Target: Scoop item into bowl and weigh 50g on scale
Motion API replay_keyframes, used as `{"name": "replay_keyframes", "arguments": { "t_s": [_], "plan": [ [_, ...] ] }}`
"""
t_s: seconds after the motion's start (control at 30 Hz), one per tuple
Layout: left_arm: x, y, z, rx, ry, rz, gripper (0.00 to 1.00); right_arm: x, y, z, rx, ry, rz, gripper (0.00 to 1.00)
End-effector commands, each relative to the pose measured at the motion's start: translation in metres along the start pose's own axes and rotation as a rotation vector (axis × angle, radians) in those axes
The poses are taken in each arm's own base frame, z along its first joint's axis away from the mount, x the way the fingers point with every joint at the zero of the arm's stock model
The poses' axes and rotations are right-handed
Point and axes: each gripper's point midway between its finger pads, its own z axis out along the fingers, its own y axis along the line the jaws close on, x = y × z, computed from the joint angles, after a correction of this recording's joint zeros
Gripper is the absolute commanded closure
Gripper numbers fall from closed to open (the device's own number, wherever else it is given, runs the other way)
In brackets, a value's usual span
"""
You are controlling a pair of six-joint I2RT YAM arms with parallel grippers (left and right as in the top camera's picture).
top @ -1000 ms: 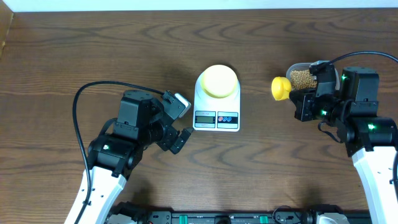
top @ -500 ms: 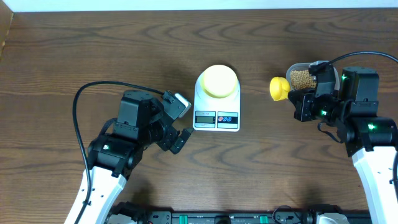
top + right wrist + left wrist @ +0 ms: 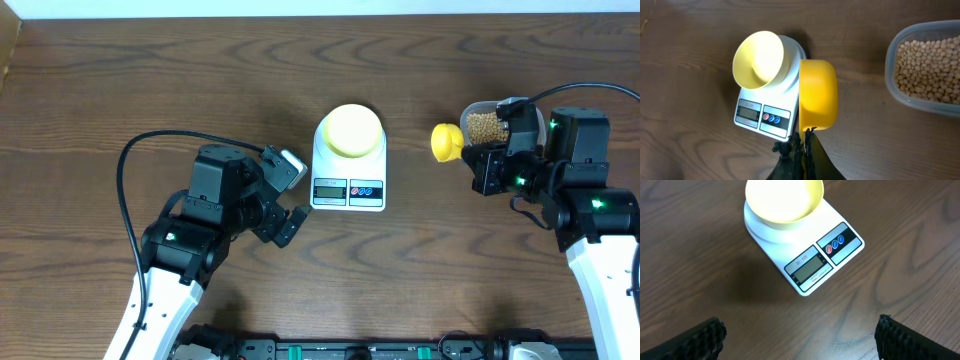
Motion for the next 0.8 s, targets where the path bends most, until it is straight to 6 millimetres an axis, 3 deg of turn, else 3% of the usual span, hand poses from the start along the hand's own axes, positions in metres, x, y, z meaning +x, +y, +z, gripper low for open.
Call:
{"name": "replay_keyframes", "arguments": {
  "t_s": [0.0,0.17,0.3,0.47,0.63,0.77],
  "plan": [
    [-0.001,-0.001,0.0,0.009,-0.007,0.006,0.03,-0.006,0.003,-0.006,-0.012,-0.025,0.005,0.99],
    [-0.001,-0.001,0.0,0.009,-0.007,0.006,0.03,-0.017,0.001,-0.016,0.035,-0.036,0.002,0.99],
    [-0.001,-0.001,0.0,0.009,-0.007,0.006,0.02,-0.057,-0.008,-0.032,0.149,-0.076,-0.037,0.99],
    [-0.001,-0.001,0.0,0.009,-0.007,0.006,0.02,-0.101,-0.016,-0.036,0.219,-0.093,-0.056,0.99],
    [-0.001,-0.001,0.0,0.009,-0.007,0.006,0.02,-0.13,-0.031,-0.032,0.259,-0.102,-0.052,0.99],
    [-0.001,-0.001,0.0,0.009,-0.007,0.006,0.02,-0.147,-0.051,-0.036,0.286,-0.106,0.081,0.99]
  ]
}}
